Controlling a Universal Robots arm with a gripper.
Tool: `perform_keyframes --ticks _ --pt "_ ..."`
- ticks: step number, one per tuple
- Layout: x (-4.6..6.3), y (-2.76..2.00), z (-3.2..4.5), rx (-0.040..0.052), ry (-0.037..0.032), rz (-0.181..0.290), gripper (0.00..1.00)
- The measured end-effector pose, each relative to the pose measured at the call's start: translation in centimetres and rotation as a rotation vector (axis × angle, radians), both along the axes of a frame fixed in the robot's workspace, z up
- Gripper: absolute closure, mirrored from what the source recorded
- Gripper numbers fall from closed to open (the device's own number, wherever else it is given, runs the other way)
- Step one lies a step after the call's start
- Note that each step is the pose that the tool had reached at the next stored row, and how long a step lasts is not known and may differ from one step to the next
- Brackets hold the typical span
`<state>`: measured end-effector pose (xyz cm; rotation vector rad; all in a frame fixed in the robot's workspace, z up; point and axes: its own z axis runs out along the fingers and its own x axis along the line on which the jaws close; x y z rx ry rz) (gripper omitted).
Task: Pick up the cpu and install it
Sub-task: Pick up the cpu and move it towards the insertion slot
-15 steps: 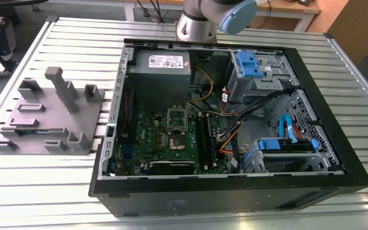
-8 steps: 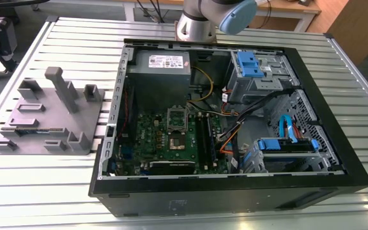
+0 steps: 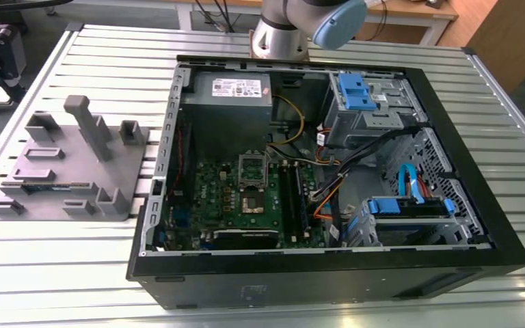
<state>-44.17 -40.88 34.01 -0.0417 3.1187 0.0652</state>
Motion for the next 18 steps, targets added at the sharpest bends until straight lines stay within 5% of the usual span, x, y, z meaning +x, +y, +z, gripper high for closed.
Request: perform_keyframes --ticks 18 --pt "0.51 0.0 0.0 0.0 0.0001 0.0 0.53"
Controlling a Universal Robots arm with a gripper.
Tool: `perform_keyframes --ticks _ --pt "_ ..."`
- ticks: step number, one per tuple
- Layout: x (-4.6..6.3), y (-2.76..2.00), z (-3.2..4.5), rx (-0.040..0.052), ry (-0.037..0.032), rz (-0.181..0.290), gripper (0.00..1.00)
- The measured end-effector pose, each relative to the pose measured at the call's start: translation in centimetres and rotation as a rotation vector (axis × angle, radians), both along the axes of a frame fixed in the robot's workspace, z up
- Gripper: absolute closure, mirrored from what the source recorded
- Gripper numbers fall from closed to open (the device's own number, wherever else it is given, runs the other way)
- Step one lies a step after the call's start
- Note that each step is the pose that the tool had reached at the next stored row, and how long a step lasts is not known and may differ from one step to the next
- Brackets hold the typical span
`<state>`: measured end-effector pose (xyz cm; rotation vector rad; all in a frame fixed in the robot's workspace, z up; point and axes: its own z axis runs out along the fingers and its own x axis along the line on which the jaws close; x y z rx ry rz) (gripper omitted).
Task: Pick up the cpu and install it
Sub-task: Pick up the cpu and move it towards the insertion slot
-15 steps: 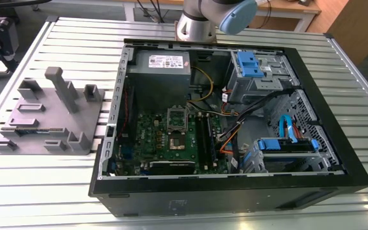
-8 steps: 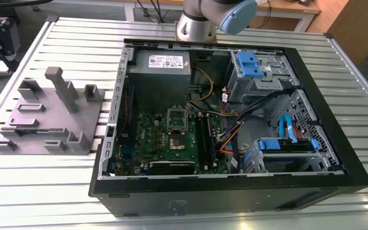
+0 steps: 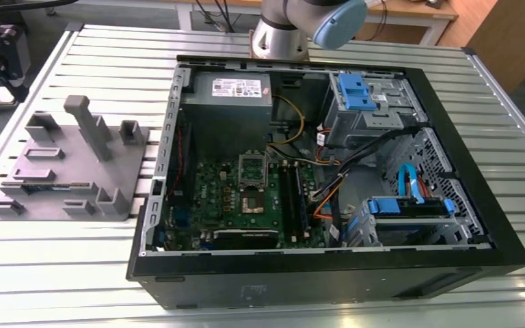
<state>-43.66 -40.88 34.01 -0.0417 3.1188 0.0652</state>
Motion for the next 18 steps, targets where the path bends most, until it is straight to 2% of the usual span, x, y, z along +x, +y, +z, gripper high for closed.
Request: perform_keyframes --ticks 18 --pt "0.62 0.0 0.0 0.0 -0.0001 0.0 0.53"
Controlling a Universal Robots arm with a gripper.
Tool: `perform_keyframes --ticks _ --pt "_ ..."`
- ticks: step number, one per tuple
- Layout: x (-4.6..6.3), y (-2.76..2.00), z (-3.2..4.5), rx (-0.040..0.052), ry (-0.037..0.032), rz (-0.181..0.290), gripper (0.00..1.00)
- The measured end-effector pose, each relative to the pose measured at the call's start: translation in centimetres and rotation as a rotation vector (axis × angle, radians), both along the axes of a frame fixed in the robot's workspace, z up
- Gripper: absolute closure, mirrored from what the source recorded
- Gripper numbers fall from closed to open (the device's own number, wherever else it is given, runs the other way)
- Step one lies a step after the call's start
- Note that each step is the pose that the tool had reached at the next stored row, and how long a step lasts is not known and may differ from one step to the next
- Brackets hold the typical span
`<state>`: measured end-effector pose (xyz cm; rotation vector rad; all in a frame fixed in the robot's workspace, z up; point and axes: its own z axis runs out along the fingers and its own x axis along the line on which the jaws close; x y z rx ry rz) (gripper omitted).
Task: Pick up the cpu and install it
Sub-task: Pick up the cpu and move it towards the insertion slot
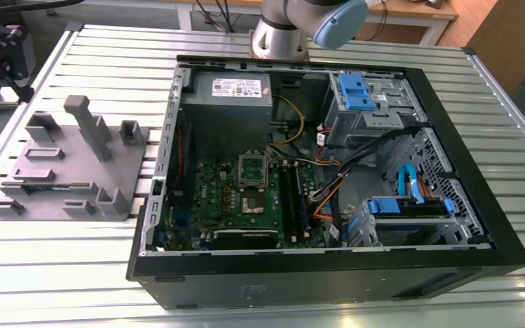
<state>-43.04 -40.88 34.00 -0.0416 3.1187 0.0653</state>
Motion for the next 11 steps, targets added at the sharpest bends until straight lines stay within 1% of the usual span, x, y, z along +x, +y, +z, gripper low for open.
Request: perform_keyframes --ticks 11 --pt "0.39 0.0 0.0 0.0 0.0 0.0 0.53"
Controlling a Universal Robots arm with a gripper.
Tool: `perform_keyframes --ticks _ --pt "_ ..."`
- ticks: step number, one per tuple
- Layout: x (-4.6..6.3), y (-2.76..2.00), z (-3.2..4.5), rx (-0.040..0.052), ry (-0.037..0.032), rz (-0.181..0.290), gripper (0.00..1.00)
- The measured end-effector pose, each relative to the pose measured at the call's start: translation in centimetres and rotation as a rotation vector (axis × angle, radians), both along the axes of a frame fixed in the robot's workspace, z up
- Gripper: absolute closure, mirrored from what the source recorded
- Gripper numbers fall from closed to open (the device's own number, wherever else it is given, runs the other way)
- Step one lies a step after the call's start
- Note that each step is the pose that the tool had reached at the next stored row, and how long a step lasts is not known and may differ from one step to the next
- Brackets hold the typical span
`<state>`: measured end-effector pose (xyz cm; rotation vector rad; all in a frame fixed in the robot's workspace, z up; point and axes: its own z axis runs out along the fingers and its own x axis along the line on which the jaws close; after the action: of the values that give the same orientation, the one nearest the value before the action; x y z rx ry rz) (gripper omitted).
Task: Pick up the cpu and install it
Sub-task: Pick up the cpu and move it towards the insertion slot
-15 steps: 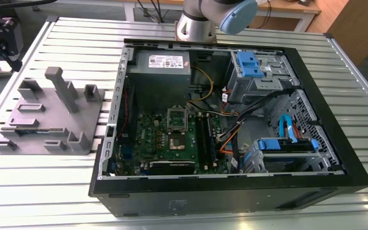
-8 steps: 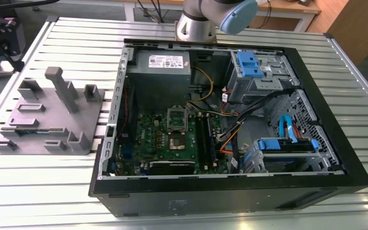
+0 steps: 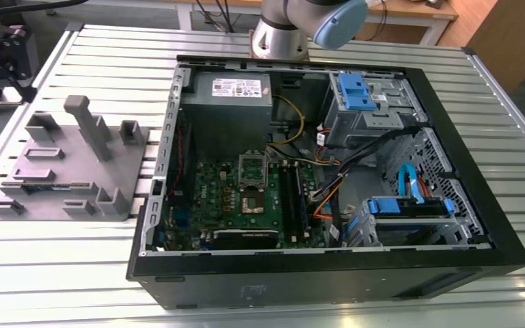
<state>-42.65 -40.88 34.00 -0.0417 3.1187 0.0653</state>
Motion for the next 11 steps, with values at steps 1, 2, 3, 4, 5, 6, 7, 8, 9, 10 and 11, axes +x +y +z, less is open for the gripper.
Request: perform_keyframes --ticks 1,2,3,4,5,6,7,8,9,10,11 --pt "0.05 0.0 0.01 -0.0001 0.0001 0.0 0.53" --pt "0.09 0.0 0.01 -0.0001 0.0001 0.0 0.53" --pt "0.14 0.0 0.0 -0.0001 0.0001 0.0 0.53" --pt "0.19 0.0 0.0 0.0 0.0001 0.0 0.53" --pt "0.25 0.0 0.0 0.0 0.0001 0.0 0.53" --pt "0.31 0.0 0.0 0.0 0.0001 0.0 0.53" --pt "0.37 0.0 0.0 0.0 0.0001 0.0 0.53" --pt "0.43 0.0 0.0 0.0 0.0001 0.0 0.53" --pt "0.49 0.0 0.0 -0.0001 0.0001 0.0 0.53" --pt "0.55 0.0 0.0 -0.0001 0.0001 0.0 0.53" --pt "0.62 0.0 0.01 -0.0001 0.0002 0.0 0.53"
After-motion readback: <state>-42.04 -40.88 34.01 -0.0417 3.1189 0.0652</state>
